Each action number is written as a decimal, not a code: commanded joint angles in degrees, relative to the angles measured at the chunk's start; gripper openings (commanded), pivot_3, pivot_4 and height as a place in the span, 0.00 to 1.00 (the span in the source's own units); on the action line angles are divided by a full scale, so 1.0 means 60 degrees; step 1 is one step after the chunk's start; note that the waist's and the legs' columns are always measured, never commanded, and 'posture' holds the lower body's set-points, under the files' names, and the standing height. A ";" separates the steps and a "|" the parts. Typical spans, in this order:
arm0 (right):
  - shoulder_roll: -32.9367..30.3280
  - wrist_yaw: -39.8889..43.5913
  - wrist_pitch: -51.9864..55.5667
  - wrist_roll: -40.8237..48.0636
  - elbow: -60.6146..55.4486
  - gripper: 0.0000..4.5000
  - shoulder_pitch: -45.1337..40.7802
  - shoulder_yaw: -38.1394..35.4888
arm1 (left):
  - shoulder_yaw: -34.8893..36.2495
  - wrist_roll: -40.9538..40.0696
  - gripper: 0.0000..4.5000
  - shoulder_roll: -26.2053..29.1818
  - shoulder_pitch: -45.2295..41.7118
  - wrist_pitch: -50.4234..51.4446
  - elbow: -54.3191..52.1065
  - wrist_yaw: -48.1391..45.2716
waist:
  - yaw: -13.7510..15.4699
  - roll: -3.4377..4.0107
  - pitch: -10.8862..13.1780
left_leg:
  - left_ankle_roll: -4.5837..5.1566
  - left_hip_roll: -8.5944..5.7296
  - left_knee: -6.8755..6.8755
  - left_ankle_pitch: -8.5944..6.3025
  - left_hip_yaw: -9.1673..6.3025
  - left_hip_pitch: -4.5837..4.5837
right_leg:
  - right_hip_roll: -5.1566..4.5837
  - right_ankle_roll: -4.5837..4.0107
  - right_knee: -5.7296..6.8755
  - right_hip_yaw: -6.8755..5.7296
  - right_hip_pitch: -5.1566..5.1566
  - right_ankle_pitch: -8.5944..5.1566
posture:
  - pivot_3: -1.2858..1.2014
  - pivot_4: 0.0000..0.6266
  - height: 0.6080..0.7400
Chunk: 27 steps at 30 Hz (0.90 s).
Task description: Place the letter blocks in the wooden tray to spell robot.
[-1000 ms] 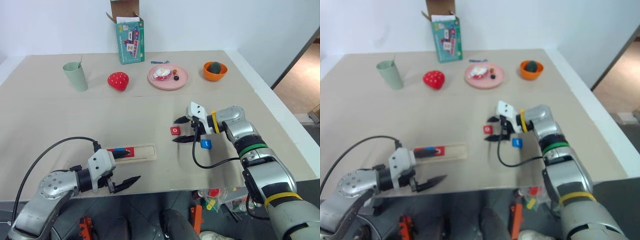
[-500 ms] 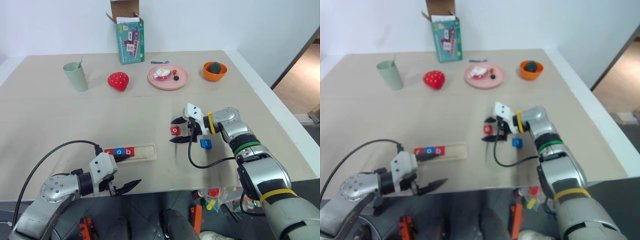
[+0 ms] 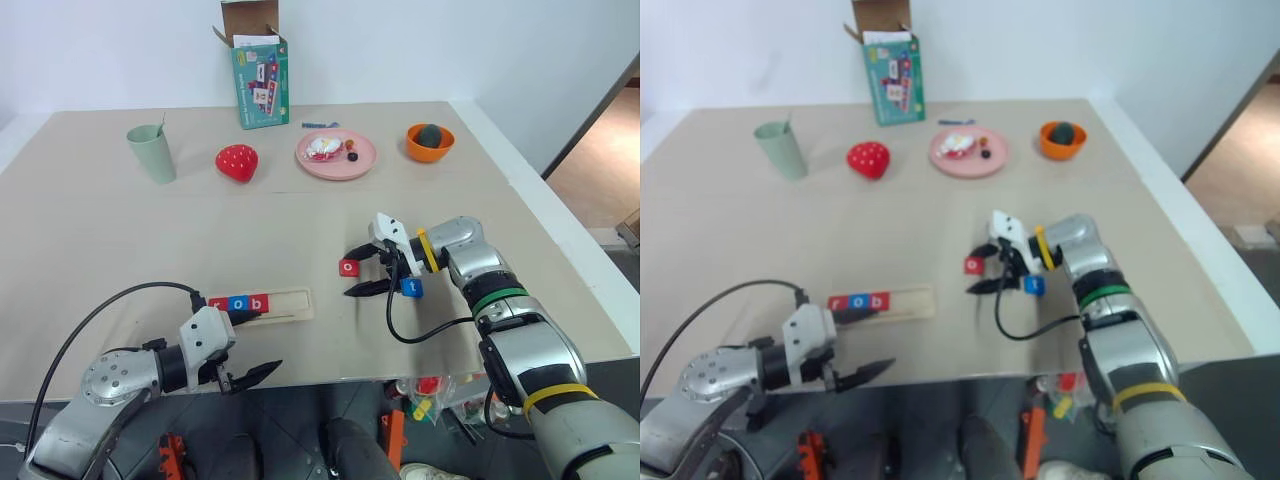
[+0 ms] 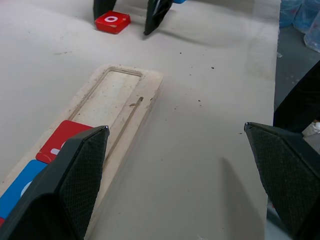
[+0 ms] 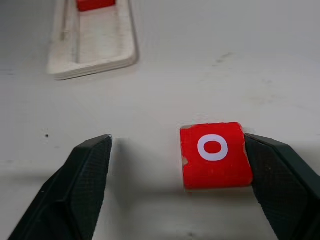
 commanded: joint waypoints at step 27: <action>0.0214 -0.2714 0.3316 0.1215 -0.6268 0.28 0.2723 -0.0470 | -0.0108 0.0060 1.00 -0.0052 -0.0309 -0.0064 0.0139 -0.0019 | 0.0004 -0.0001 -0.0002 | -0.0004 0.0001 0.0005 0.0003 0.0004 0.0018 | 0.0006 0.0000 0.0006 0.0004 0.0010 0.0003 | 0.52 0.24 1.00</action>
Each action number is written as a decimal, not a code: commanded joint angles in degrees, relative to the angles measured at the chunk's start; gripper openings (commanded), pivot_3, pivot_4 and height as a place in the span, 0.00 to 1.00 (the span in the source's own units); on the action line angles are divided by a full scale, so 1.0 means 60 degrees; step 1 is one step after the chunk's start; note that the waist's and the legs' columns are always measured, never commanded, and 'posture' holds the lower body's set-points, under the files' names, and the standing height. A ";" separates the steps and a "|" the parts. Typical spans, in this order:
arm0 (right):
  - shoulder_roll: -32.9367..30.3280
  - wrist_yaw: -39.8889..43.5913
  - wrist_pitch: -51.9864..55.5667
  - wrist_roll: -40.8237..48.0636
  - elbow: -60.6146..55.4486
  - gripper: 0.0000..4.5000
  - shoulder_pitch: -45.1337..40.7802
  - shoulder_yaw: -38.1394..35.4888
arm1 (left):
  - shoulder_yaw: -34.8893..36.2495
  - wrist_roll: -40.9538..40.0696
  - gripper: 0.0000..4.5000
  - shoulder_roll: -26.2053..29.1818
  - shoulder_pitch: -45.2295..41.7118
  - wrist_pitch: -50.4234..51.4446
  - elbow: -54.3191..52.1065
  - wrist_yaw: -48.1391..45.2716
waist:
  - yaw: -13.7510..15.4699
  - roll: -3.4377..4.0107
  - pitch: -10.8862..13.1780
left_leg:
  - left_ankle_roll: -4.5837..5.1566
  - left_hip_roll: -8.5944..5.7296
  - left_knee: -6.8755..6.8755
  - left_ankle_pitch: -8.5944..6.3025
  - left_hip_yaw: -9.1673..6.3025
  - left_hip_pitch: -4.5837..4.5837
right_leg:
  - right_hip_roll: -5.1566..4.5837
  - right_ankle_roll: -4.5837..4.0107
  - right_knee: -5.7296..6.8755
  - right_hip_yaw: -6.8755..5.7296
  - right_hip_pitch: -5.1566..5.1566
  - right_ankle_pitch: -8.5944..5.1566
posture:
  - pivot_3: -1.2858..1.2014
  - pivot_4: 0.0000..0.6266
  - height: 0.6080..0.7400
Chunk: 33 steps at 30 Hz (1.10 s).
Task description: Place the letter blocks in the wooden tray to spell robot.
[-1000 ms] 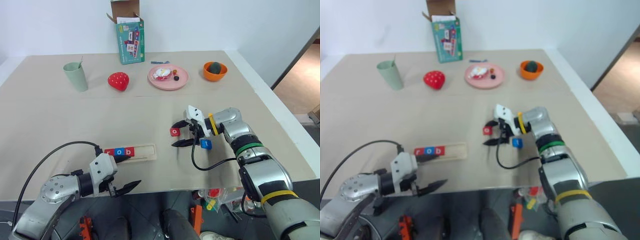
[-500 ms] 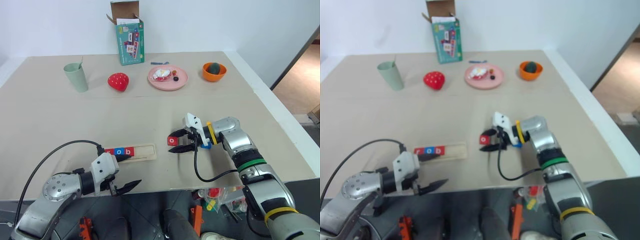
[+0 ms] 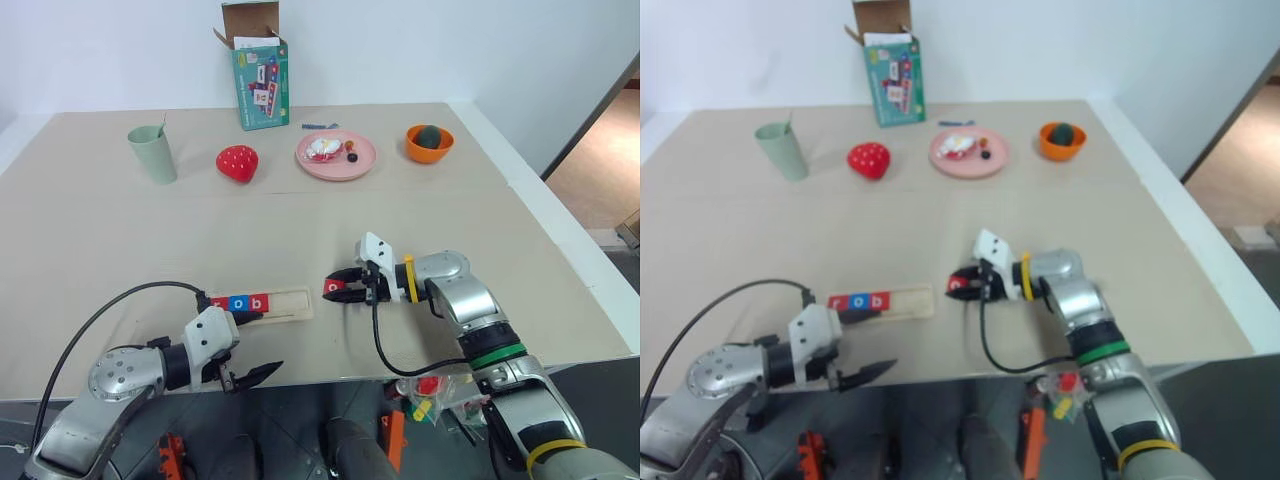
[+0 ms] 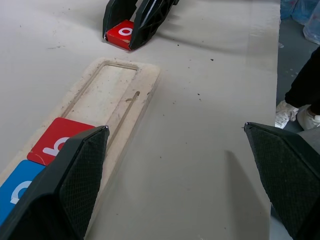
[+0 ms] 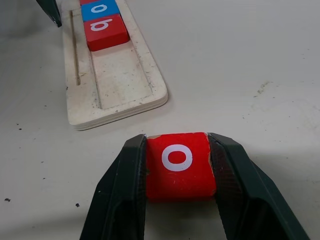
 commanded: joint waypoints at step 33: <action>0.1570 0.0206 0.0025 -0.0164 0.0317 0.28 -0.1694 0.2232 | 0.1565 -0.1168 1.00 -0.0796 0.1318 0.0064 -0.0392 0.0875 | 0.0022 -0.0002 -0.0001 | -0.0005 0.0004 0.0002 0.0002 -0.0017 -0.0023 | -0.0005 -0.0009 -0.0001 -0.0028 -0.0014 -0.0003 | 0.52 0.24 1.00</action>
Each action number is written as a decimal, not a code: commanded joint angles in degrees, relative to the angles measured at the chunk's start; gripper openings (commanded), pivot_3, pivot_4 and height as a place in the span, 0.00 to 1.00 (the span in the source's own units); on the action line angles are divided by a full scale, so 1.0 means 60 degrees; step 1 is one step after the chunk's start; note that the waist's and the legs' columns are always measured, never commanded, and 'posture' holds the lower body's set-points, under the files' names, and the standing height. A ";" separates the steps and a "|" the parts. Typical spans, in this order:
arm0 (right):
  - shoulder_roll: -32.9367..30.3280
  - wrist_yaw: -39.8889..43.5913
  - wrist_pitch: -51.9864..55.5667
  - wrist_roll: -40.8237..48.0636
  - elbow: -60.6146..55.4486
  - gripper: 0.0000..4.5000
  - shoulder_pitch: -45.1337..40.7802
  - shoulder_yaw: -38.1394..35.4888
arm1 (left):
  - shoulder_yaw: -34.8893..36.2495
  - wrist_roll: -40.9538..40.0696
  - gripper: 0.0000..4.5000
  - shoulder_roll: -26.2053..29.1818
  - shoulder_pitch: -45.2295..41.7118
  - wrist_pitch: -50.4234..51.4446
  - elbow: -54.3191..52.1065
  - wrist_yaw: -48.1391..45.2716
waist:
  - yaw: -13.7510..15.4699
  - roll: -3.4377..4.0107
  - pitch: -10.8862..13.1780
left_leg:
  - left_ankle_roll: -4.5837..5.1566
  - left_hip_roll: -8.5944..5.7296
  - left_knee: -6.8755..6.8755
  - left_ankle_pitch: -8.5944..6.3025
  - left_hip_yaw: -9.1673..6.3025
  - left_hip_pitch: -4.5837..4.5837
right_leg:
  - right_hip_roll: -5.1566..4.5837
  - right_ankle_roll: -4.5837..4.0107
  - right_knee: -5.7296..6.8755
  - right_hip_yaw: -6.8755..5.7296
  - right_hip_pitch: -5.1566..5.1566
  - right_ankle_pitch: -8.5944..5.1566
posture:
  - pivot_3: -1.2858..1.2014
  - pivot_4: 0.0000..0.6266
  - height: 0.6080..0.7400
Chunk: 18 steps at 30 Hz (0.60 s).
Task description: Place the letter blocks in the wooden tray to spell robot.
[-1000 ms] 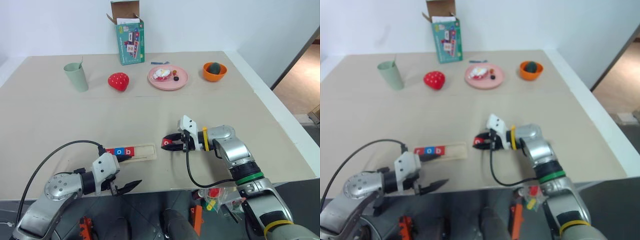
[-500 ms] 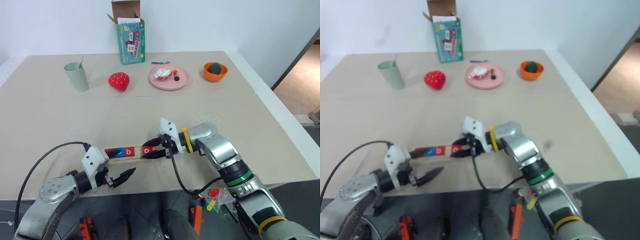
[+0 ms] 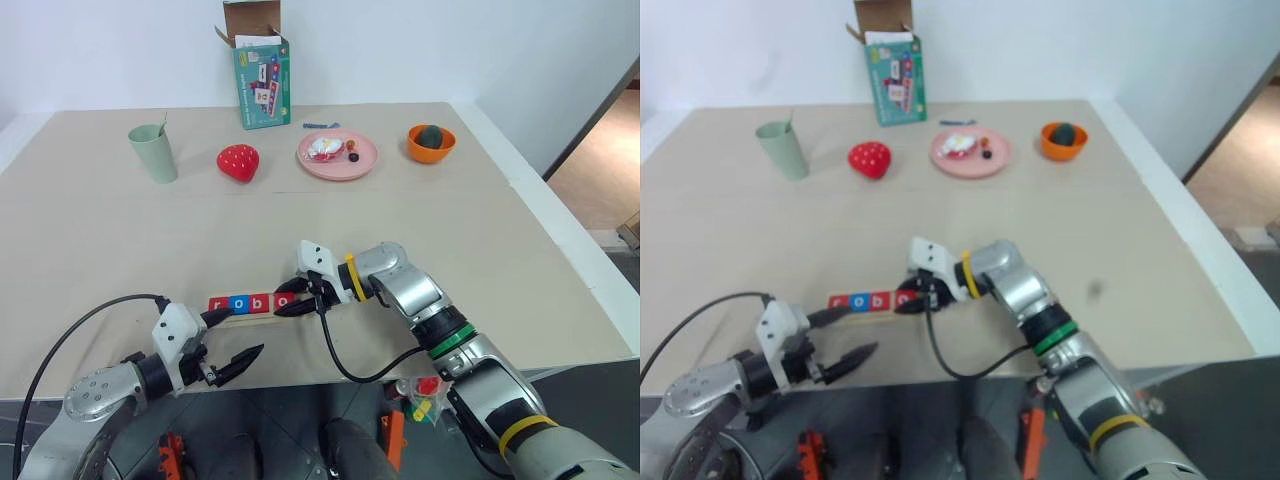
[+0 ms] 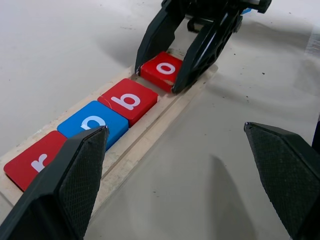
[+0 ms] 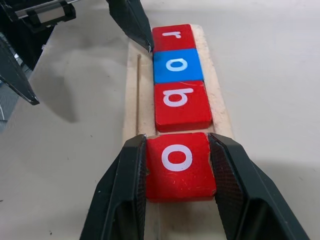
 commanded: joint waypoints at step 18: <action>0.0375 0.0082 -0.0545 -0.0204 0.0723 0.28 -0.0451 -0.0083 | -0.0012 0.0233 1.00 -0.0140 -0.0011 -0.0490 -0.0422 0.0144 | -0.0001 0.0000 0.0000 | 0.0000 0.0002 0.0000 0.0000 -0.0002 0.0003 | 0.0002 -0.0002 0.0001 -0.0003 0.0001 0.0001 | 0.52 0.24 1.00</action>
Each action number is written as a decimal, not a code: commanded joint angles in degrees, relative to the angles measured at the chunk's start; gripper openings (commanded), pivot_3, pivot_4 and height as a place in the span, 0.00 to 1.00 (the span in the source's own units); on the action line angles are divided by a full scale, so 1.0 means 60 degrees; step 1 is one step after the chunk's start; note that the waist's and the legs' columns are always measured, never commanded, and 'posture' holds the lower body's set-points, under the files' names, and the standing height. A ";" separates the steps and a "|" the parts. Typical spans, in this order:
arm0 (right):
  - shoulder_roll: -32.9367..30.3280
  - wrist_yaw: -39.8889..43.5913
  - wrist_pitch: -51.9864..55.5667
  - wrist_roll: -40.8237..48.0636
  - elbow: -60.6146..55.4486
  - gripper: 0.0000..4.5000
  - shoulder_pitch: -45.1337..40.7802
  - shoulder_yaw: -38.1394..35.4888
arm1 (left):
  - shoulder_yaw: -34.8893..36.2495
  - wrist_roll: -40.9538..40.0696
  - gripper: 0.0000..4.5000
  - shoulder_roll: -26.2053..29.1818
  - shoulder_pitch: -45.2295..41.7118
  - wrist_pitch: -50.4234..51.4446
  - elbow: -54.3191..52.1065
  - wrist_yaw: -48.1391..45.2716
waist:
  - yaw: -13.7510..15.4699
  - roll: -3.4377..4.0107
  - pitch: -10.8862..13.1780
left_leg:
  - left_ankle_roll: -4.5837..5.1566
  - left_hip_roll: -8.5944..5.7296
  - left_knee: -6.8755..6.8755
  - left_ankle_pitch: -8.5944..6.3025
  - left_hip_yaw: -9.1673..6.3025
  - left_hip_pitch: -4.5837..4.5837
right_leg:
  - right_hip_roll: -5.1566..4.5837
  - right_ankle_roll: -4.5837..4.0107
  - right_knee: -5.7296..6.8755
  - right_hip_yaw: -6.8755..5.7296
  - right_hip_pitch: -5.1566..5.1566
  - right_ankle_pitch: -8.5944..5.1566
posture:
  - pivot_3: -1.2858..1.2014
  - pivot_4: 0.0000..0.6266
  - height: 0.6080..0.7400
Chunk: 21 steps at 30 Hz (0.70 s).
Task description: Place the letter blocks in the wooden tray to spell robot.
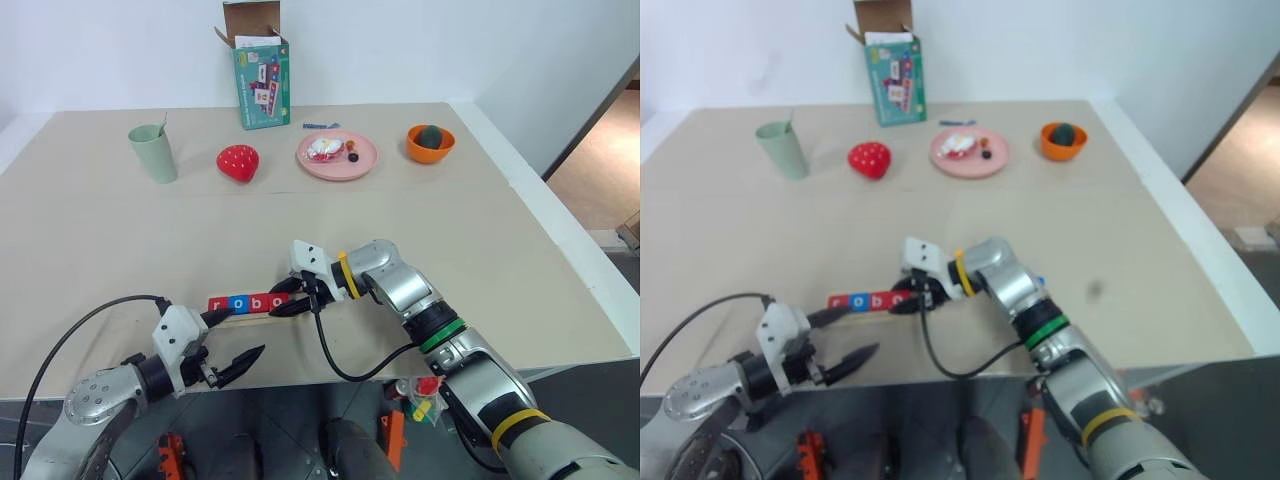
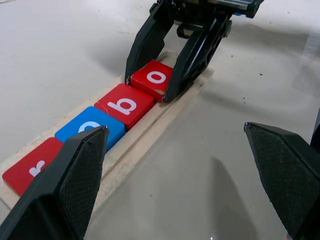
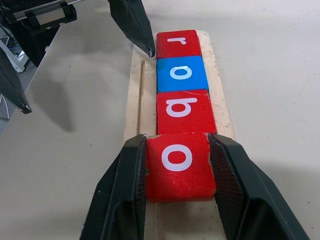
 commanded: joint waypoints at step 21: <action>0.0157 -0.0131 -0.0230 -0.0065 0.0395 0.28 -0.0398 -0.0306 | -0.0060 0.0223 1.00 0.0010 -0.0118 -0.0275 -0.0232 0.0021 | -0.0001 0.0000 0.0000 | 0.0000 0.0000 0.0000 0.0000 0.0001 -0.0001 | 0.0000 -0.0001 0.0000 0.0000 -0.0001 0.0000 | 0.52 0.24 1.00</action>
